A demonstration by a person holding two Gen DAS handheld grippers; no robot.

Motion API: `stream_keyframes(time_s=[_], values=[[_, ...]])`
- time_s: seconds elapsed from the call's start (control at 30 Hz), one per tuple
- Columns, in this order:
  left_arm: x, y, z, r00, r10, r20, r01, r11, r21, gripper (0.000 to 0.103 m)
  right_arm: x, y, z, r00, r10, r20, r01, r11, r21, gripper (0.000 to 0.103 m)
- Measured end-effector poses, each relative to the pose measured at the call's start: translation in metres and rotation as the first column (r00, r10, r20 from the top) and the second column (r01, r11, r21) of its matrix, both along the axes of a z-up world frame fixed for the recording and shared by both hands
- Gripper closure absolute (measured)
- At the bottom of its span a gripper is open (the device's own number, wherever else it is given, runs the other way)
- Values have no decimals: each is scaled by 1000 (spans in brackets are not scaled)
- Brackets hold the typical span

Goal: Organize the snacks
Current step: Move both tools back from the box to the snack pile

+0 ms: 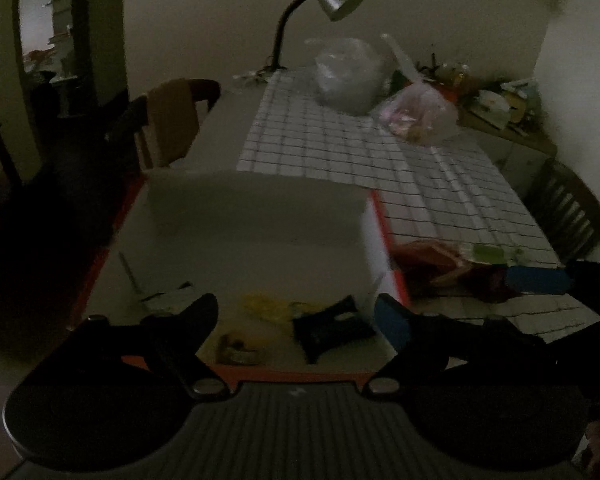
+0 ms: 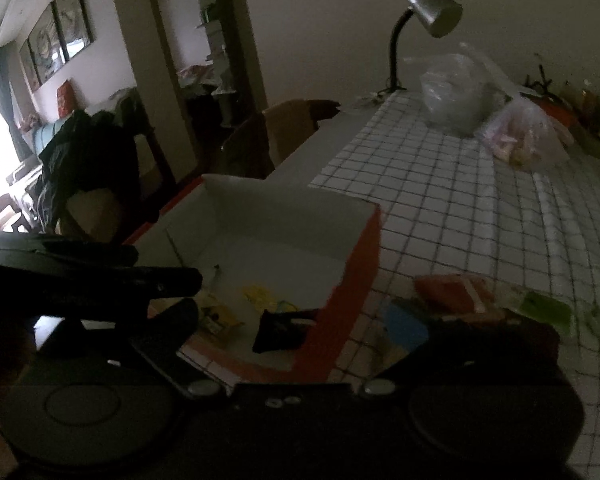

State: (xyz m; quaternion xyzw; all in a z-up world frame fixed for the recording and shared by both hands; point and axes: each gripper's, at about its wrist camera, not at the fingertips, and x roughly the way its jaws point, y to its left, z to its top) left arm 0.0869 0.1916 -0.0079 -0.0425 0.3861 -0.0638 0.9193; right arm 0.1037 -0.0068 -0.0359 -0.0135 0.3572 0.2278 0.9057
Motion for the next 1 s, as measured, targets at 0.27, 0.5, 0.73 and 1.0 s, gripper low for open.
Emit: stream_keyframes(time_s=[0.27, 0.5, 0.73, 1.0], values=[[-2, -57, -5, 998, -62, 7, 62, 998, -33, 14, -13, -57, -5, 999, -32, -19, 33, 999, 32, 0], [4, -112, -17, 996, -89, -31, 88, 996, -31, 8, -14, -118, -13, 997, -66, -40, 67, 997, 27, 0], [14, -155, -35, 996, -50, -70, 50, 999, 8, 8, -1, -187, -24, 990, -124, -59, 124, 992, -4, 0], [32, -187, -59, 990, 56, -129, -51, 998, 47, 8, 26, -235, -38, 991, -110, -69, 108, 993, -42, 0]])
